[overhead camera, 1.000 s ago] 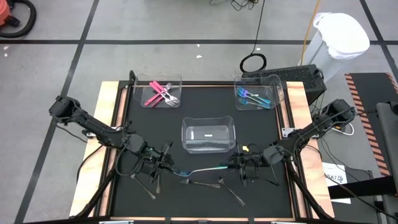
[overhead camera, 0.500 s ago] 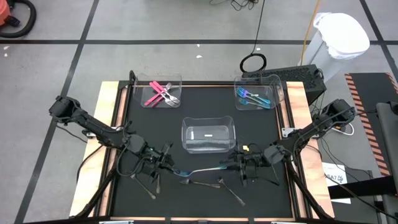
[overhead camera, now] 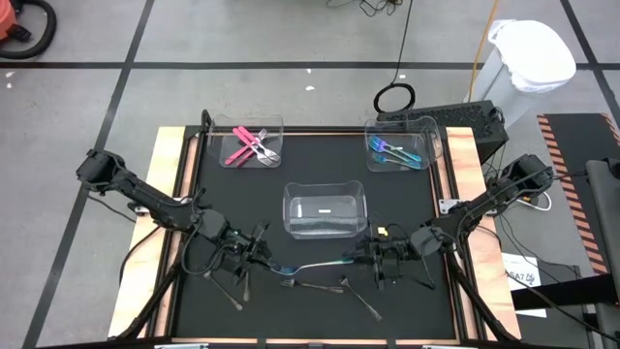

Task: Sort silverware by color (type)
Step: Put the blue fork into the right transparent bin

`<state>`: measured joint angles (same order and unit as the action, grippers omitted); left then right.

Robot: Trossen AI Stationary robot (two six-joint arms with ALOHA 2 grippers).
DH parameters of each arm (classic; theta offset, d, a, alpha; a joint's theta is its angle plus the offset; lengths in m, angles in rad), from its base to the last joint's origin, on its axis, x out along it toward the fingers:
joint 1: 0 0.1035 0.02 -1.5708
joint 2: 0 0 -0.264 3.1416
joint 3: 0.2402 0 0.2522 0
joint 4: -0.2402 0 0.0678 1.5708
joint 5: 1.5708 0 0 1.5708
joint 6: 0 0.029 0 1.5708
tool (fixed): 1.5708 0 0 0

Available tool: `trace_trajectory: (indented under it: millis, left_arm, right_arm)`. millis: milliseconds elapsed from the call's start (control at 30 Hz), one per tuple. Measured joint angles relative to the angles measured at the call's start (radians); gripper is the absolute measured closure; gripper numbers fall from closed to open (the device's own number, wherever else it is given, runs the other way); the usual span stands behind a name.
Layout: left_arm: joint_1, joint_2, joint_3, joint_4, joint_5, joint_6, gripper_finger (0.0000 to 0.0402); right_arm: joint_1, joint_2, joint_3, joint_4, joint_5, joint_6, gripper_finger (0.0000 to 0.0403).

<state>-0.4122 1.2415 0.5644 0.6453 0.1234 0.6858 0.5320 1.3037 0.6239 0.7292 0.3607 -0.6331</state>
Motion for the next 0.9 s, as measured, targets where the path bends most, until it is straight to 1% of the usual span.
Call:
trace_trajectory:
  millis: [367, 533, 633, 767, 900]
  left_arm:
    - [0.000, 0.000, 0.000, 0.000, -0.001, -0.001, 0.0395]
    - [0.000, 0.000, 0.000, -0.002, -0.013, -0.004, 0.0395]
    - [-0.001, 0.000, 0.000, -0.004, -0.038, -0.015, 0.0391]
    - [-0.001, 0.000, 0.000, -0.007, -0.085, -0.050, 0.0361]
    - [-0.009, 0.000, 0.000, -0.003, -0.144, -0.052, 0.0310]
  right_arm:
    - [0.000, 0.000, 0.000, -0.001, -0.003, -0.001, 0.0393]
    - [0.000, 0.000, 0.000, -0.002, -0.003, 0.000, 0.0396]
    - [0.000, 0.000, 0.000, -0.003, -0.002, 0.005, 0.0397]
    - [0.000, 0.000, 0.000, -0.001, 0.003, 0.011, 0.0399]
    - [0.000, 0.000, 0.000, 0.000, 0.006, 0.011, 0.0398]
